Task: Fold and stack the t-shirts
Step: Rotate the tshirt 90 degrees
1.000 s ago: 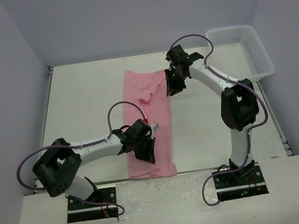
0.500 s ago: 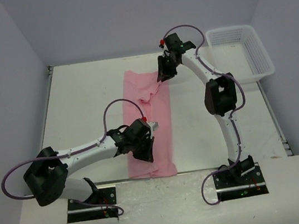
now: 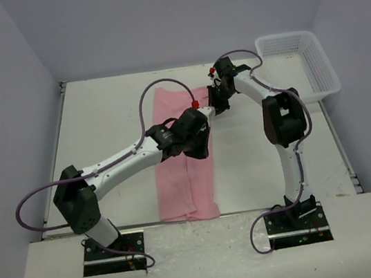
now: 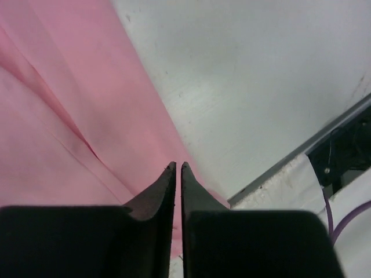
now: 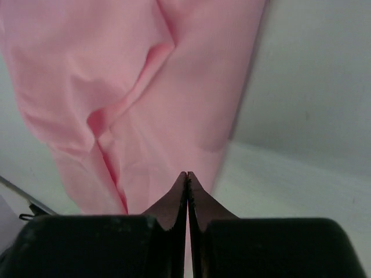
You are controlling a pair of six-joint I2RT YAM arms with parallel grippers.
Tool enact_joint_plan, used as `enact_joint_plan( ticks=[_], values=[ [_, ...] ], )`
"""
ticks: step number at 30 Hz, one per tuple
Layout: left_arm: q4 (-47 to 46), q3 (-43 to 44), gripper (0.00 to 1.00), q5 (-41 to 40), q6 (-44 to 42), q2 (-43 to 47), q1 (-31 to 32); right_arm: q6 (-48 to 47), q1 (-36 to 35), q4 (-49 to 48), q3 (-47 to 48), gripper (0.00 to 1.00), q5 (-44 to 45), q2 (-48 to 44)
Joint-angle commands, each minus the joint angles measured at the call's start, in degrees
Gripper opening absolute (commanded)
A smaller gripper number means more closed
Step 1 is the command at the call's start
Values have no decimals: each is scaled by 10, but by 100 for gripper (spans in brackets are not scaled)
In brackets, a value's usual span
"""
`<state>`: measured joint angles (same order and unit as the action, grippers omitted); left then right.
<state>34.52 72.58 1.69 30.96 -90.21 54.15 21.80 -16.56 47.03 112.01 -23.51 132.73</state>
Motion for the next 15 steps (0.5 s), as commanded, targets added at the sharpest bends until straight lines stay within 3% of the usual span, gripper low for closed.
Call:
enact_joint_plan(
  ticks=[1, 2, 3, 6, 12, 15],
  values=[
    [55, 153, 11, -84, -48, -62, -18, 18, -3, -66, -75, 2, -3, -169],
    [54, 177, 22, -85, -53, -88, -25, 16, -3, -66, -108, 8, 2, -193],
    [54, 199, 23, -71, -63, -101, -46, 18, -3, -61, -125, 18, 20, -217],
    [81, 307, 23, -50, -85, -177, -94, 23, -4, -47, -197, 21, 43, -307],
    [172, 570, 43, -53, -122, -370, -159, 44, -5, -50, -369, 29, 114, -478],
    [151, 587, 43, -31, -132, -425, -183, 44, -7, -50, -426, 32, 122, -540]
  ],
)
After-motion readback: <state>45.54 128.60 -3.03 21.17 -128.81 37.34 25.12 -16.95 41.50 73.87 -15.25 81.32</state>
